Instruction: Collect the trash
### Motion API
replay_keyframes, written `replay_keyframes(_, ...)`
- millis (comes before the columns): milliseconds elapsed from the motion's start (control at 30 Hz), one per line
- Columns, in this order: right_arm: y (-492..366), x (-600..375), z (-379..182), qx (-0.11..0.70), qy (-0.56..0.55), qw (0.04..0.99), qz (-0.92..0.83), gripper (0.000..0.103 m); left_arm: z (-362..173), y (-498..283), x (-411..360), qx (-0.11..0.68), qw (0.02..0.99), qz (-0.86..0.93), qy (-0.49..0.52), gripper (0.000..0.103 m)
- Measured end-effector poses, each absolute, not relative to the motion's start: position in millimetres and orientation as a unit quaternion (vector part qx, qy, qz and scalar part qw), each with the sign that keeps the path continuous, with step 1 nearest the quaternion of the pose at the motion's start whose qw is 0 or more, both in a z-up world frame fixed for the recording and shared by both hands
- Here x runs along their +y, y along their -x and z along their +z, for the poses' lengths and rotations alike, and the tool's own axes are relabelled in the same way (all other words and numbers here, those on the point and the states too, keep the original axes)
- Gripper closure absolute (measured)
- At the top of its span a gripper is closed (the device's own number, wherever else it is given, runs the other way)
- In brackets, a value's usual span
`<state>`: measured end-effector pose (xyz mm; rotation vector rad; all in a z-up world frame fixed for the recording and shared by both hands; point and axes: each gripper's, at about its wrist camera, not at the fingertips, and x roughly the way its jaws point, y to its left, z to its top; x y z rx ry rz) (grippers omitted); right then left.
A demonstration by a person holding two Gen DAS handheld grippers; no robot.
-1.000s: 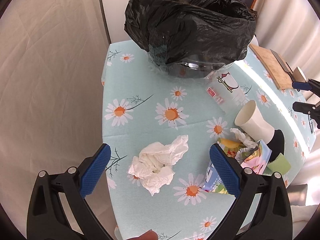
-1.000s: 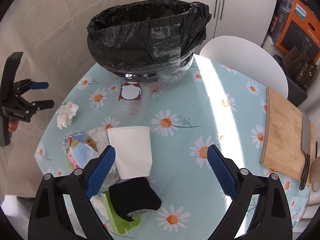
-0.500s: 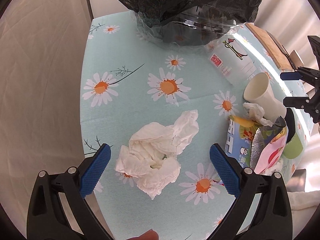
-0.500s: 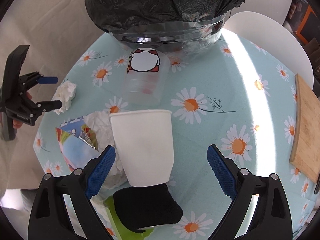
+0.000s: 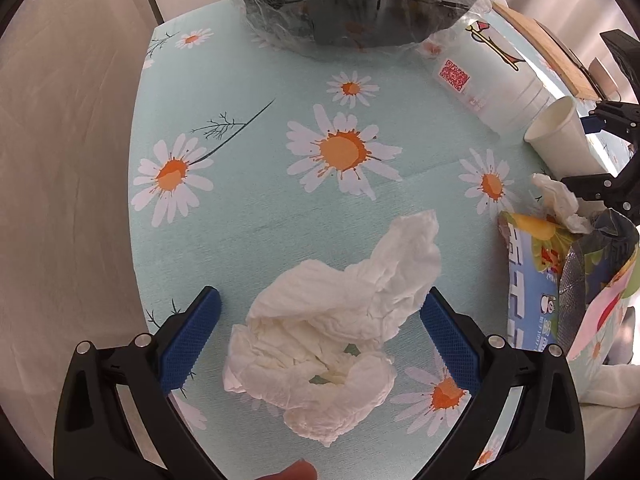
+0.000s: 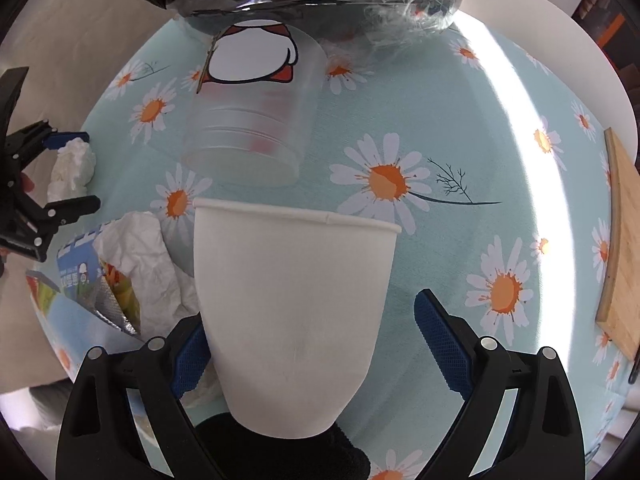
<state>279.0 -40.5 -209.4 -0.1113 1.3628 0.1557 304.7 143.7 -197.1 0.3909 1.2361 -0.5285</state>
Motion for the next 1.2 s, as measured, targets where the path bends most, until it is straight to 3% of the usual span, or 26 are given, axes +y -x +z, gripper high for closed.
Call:
replay_keyframes(133,-281,-45,-218,0.630,0.049,0.773,0.055,0.007,-198,-305,143,0.559,0.772,-0.243,-0.181,0.004)
replay_keyframes(633,-300,-49,-222,0.660,0.046,0.749,0.038,0.007,-198,-309,139,0.571,0.775,-0.216,-0.165,0.005)
replay_keyframes(733,-302,-50,-222,0.650,0.037,0.759,0.024,0.011,-194,-309,138,0.573,0.775,-0.211,-0.161,0.015)
replay_keyframes(800,-297,-56,-217,0.640,0.021,0.768,0.008,0.022,-188,-306,139,0.572,0.778,-0.209,-0.157,0.030)
replay_keyframes(833,-296,-59,-213,0.636,0.016,0.772,0.003,0.037,-185,-305,140,0.572,0.779,-0.206,-0.154,0.045)
replay_keyframes(867,-296,-62,-210,0.634,0.011,0.773,0.001,0.040,-183,-305,141,0.576,0.777,-0.204,-0.150,0.059)
replay_keyframes(900,-295,-67,-208,0.639,-0.005,0.769,0.009,0.040,-181,-306,141,0.583,0.773,-0.201,-0.149,0.064)
replay_keyframes(1200,-279,-105,-194,0.628,-0.069,0.775,0.021,0.040,-171,-292,160,0.600,0.771,-0.182,-0.113,0.066)
